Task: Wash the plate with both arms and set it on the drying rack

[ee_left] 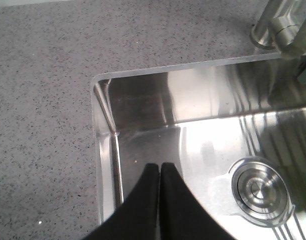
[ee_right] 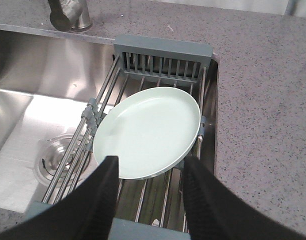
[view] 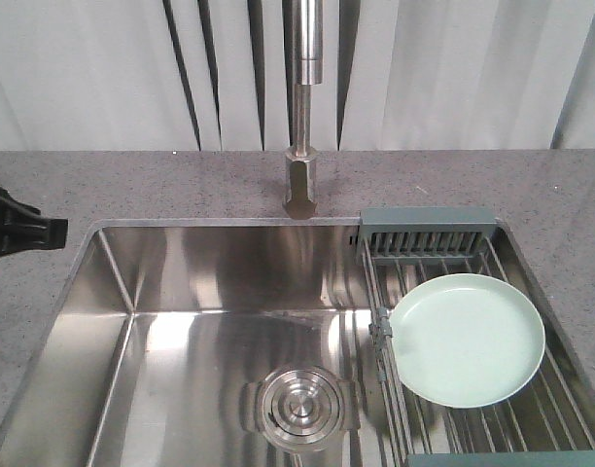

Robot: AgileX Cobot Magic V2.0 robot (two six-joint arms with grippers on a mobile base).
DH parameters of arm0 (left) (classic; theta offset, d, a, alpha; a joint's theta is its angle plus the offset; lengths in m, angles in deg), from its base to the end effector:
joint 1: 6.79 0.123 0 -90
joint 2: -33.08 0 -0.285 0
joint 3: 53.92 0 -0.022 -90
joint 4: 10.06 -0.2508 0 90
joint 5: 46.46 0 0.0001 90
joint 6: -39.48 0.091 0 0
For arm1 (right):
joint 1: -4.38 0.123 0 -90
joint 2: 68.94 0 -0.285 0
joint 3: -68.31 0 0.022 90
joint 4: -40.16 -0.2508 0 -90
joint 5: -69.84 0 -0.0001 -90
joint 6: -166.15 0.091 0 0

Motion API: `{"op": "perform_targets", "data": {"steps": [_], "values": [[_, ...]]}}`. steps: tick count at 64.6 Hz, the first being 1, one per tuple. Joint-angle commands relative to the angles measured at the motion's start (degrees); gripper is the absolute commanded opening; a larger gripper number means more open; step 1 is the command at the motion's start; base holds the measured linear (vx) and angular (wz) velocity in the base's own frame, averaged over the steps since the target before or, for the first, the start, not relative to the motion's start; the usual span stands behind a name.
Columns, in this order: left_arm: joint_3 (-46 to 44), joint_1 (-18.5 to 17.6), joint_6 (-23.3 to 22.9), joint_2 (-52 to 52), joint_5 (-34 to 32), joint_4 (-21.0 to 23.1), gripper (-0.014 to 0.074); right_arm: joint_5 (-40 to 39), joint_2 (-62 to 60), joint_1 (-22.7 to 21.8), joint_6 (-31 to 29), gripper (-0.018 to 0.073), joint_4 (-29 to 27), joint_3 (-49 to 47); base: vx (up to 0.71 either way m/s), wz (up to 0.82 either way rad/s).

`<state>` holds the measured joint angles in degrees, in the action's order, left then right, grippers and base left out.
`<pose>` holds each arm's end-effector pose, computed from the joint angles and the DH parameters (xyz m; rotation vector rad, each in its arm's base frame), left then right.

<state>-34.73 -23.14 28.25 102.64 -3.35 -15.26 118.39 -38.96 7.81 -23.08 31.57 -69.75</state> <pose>0.2112 -0.0561 0.3570 0.1471 2.2971 -0.1426 0.0621 0.0139 0.3187 -0.1945 2.0864 0.1167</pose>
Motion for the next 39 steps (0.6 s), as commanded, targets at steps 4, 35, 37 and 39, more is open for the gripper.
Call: {"op": "perform_targets", "data": {"steps": [4, 35, 37, 39], "values": [[3.1, 0.0, -7.6, -5.0, -6.4, -4.5, -0.0006, -3.8, 0.4, -0.1, 0.0, 0.0301, -0.2, -1.5, 0.00, 0.00], [15.3, 0.0, -0.6, -17.2, -0.6, 0.4, -0.0006, -3.8, 0.4, -0.1, 0.0, 0.0301, -0.2, -1.5, 0.00, 0.00], [15.3, 0.0, -0.6, -17.4, 0.2, 0.4, -0.0006, -3.8, 0.4, -0.1, 0.0, 0.0301, -0.2, -1.5, 0.00, 0.00], [15.3, 0.0, -0.6, -17.5, 0.5, 0.3, -0.0006, -3.8, 0.4, -0.1, 0.0, 0.0301, -0.2, -1.5, 0.00, 0.00]]}}
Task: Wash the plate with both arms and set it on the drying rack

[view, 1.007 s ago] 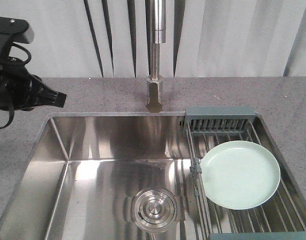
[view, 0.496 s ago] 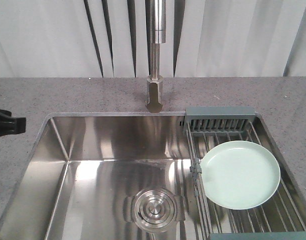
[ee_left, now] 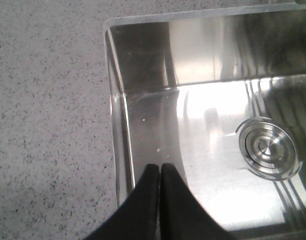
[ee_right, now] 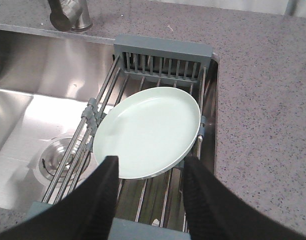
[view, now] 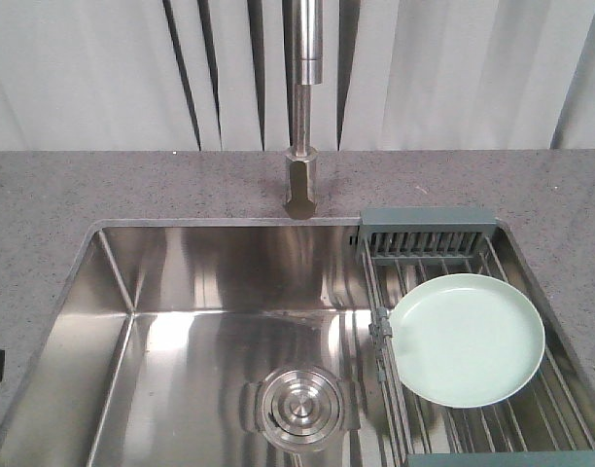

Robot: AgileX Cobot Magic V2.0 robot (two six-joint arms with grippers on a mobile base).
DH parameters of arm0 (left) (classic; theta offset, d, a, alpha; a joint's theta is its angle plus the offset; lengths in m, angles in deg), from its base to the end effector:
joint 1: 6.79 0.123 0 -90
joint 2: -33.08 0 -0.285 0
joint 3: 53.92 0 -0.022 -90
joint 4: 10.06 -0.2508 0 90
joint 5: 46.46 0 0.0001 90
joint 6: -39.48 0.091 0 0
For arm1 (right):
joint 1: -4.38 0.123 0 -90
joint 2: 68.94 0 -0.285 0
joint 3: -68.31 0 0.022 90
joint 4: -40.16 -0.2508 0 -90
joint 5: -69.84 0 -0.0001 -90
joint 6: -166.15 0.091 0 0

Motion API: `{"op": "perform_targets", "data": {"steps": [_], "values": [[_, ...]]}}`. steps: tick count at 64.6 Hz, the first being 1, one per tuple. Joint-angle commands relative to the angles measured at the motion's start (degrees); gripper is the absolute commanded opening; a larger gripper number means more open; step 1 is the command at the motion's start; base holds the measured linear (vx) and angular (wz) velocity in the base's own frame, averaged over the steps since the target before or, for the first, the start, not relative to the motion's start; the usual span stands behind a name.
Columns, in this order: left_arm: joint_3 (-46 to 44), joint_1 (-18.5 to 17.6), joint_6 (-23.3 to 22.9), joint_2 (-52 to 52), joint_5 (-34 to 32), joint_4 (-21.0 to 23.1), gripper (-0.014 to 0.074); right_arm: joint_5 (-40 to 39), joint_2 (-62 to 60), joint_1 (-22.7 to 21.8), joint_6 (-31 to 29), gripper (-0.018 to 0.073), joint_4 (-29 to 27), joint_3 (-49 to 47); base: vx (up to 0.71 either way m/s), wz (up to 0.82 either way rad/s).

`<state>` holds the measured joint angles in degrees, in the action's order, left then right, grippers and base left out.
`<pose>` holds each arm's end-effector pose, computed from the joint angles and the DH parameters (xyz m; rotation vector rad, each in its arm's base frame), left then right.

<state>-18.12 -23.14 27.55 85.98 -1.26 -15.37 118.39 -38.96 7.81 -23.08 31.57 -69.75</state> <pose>0.1397 -0.0347 0.3151 0.1337 2.3330 -0.1368 0.0621 0.0139 0.3187 -0.1945 2.0864 0.1167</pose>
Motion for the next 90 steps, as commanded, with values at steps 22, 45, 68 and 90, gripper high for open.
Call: {"op": "perform_targets", "data": {"steps": [22, 45, 68, 90], "values": [[-1.3, 0.0, 0.3, -0.9, -1.5, -1.3, -0.0006, -3.8, 0.4, -0.1, 0.0, 0.0301, -0.2, -1.5, 0.00, 0.00], [9.6, 8.2, 7.6, -18.5, -15.3, 4.0, -0.0006, -3.8, 0.4, -0.1, 0.0, 0.0301, -0.2, -1.5, 0.00, 0.00], [30.3, 15.1, 8.9, -38.5, -38.6, 4.8, -0.0006, -3.8, 0.4, -0.1, 0.0, 0.0301, -0.2, -1.5, 0.00, 0.00], [41.5, 18.7, 3.4, -46.7, -46.6, 4.8, -0.0006, -3.7, 0.4, -0.1, 0.0, 0.0301, -0.2, -1.5, 0.00, 0.00]]}}
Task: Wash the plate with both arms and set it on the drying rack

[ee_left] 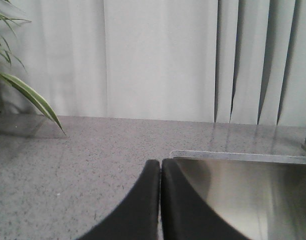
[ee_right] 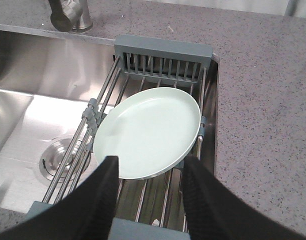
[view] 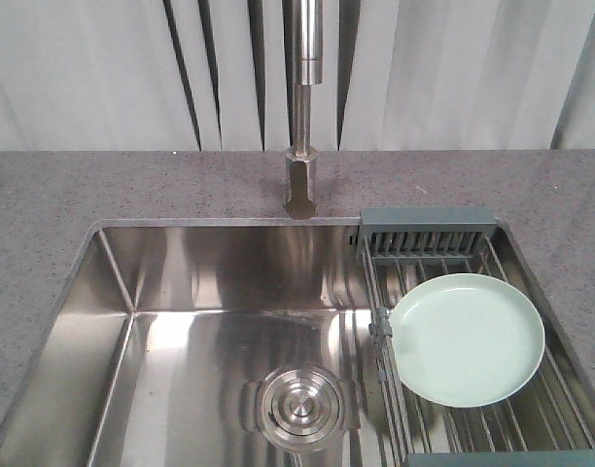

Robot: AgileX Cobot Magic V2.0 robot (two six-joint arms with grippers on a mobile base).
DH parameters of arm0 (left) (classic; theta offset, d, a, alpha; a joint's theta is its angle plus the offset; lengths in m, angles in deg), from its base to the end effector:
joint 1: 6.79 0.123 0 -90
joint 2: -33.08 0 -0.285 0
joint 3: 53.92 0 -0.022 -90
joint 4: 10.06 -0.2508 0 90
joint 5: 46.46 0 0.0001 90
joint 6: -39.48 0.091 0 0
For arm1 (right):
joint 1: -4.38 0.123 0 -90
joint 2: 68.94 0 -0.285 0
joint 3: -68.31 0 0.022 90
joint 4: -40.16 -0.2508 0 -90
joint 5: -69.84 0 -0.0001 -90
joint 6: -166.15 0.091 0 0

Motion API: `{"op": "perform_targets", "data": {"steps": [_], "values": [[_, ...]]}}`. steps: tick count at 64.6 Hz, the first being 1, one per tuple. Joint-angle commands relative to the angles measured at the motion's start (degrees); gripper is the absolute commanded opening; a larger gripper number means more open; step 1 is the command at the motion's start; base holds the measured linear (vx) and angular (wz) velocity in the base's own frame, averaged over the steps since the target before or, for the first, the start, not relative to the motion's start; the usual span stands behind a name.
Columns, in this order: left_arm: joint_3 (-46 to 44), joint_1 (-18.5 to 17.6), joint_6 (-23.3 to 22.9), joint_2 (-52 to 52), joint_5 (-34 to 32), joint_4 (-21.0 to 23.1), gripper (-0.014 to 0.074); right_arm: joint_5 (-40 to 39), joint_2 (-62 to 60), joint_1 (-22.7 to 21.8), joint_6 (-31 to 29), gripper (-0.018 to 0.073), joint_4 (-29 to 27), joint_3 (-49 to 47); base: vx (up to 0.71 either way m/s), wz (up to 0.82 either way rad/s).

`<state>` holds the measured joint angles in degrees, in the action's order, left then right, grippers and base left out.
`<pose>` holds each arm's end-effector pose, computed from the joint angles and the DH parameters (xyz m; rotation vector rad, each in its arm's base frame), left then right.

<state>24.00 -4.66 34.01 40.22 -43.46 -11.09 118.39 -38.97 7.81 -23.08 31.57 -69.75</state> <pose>0.0561 0.0022 0.2049 -0.0888 1.5344 -0.0313 0.0621 0.0139 0.3187 -0.1945 2.0863 0.1167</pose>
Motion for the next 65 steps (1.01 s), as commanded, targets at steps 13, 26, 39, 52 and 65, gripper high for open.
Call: {"op": "perform_targets", "data": {"steps": [13, 26, 39, 52, 65], "values": [[-0.6, 0.2, -0.8, -0.9, -2.5, 1.0, -0.0006, -3.7, 0.4, -0.1, 0.0, 0.0301, -0.2, -1.5, 0.00, 0.00], [-0.6, 0.2, 3.4, -0.9, -4.9, 3.7, -0.0006, -3.7, 0.4, -0.1, 0.0, 0.0301, -0.2, -1.5, 0.00, 0.00], [-0.6, 0.2, 2.8, -0.9, -11.5, 4.3, -0.0006, -3.7, 0.4, -0.1, 0.0, 0.0301, -0.2, -1.5, 0.00, 0.00], [-0.6, 0.2, 2.9, -0.9, -11.7, 5.0, -0.0006, -3.7, 0.4, -0.1, 0.0, 0.0301, -0.2, -1.5, 0.00, 0.00], [-0.6, 0.2, 5.8, -0.9, -11.7, 5.0, -0.0006, -3.7, 0.4, -0.1, 0.0, 0.0301, -0.2, -1.5, 0.00, 0.00]]}}
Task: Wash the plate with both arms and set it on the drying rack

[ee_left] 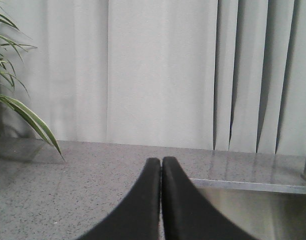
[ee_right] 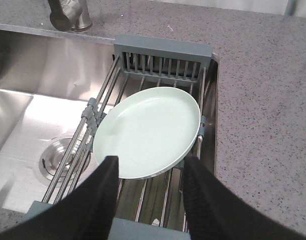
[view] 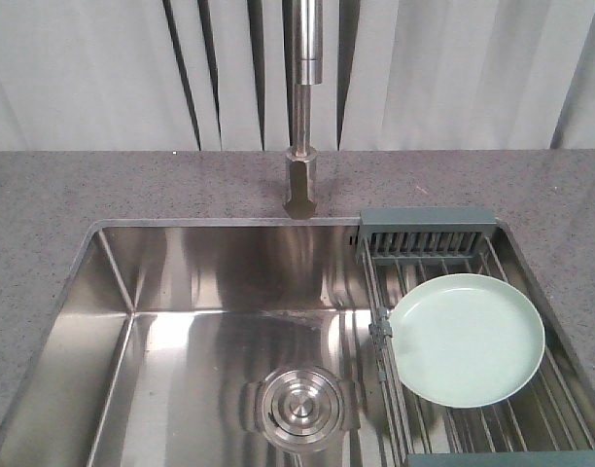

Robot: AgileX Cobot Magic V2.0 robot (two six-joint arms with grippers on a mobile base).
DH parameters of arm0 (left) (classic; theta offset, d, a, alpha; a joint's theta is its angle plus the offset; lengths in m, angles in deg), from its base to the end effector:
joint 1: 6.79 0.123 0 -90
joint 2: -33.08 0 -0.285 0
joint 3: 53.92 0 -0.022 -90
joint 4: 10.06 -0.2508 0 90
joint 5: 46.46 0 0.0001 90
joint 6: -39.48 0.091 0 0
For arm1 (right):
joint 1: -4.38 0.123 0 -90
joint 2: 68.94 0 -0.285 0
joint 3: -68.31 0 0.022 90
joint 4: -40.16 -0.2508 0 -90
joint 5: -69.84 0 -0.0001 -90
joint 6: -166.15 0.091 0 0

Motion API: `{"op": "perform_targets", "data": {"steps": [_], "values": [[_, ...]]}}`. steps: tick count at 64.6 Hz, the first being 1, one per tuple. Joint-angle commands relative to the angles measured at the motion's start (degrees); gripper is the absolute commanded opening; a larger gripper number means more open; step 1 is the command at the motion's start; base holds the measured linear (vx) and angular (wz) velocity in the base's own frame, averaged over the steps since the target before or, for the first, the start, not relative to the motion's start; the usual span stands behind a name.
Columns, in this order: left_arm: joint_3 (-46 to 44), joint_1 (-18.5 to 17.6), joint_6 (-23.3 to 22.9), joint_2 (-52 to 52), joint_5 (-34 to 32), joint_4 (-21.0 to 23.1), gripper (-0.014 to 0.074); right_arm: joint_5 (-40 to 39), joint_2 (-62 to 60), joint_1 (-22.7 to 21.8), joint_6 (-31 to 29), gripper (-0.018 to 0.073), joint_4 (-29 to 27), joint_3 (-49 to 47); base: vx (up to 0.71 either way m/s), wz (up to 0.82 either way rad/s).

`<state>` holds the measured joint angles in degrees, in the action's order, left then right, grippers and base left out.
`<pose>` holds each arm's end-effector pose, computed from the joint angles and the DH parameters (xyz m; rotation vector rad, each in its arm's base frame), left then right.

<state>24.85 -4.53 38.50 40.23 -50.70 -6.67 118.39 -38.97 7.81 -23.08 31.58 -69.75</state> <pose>0.0558 0.0026 0.2113 -0.0859 1.4232 -0.0271 0.0621 0.0139 0.3187 -0.1946 2.0863 0.1164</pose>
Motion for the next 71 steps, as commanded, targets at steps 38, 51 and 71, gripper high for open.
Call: {"op": "perform_targets", "data": {"steps": [38, 51, 71], "values": [[-1.4, 0.1, 1.4, -0.9, -3.8, 0.6, -0.0006, -3.7, 0.4, -0.1, 0.0, 0.0301, -0.2, -1.5, 0.00, 0.00], [-1.4, 0.1, 1.3, -0.9, -1.6, 0.6, -0.0006, -3.7, 0.4, -0.1, 0.0, 0.0301, -0.2, -1.5, 0.00, 0.00], [-1.4, 0.1, 1.0, -0.9, -0.9, 0.6, -0.0006, -3.7, 0.4, -0.1, 0.0, 0.0301, -0.2, -1.5, 0.00, 0.00]]}}
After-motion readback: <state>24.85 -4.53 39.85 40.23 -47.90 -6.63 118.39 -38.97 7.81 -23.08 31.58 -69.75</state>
